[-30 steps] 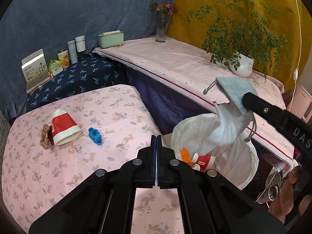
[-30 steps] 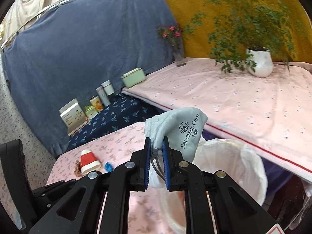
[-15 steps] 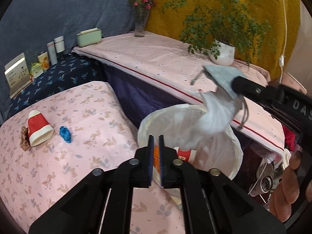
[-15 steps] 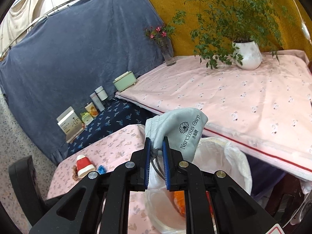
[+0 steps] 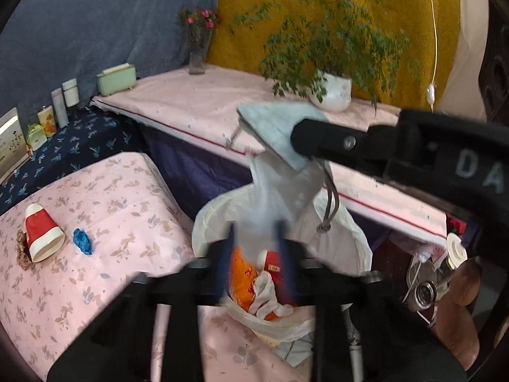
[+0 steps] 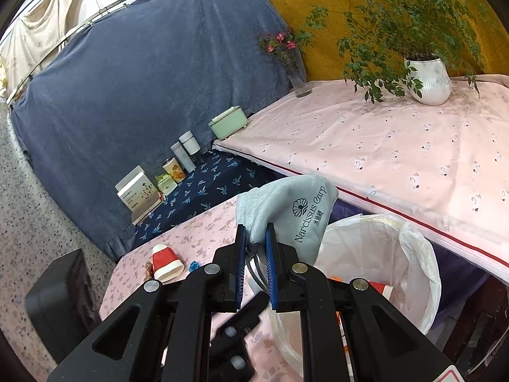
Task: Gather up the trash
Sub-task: 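Carry the grey pouch over the white bin and open the right tool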
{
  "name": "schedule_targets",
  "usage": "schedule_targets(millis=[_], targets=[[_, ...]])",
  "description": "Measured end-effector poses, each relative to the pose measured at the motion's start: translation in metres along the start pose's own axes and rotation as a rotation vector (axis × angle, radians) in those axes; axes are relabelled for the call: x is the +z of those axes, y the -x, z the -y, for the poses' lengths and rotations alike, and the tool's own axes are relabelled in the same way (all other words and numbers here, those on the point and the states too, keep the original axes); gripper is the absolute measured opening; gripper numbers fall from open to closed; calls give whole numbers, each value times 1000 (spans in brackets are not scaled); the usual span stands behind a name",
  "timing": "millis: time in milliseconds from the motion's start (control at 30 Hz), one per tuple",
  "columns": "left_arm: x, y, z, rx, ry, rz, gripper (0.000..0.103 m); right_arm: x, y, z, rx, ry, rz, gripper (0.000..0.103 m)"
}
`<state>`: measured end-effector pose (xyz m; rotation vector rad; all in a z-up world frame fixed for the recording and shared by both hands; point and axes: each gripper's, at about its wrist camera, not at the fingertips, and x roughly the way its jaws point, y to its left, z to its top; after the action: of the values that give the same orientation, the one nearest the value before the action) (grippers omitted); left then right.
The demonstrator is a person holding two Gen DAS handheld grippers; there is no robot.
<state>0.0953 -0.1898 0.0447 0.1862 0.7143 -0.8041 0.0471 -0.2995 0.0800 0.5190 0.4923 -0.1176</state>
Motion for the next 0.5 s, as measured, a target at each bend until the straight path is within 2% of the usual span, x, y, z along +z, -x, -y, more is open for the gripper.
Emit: schedule_targets(millis=[100, 300, 500], targets=[[1, -7, -3, -4, 5, -23, 0, 3, -2, 4, -16, -4, 0, 12], [3, -24, -17, 39, 57, -69, 0, 8, 1, 27, -63, -32, 10, 13], [1, -22, -9, -13, 52, -40, 0, 10, 1, 41, -76, -49, 8, 13]])
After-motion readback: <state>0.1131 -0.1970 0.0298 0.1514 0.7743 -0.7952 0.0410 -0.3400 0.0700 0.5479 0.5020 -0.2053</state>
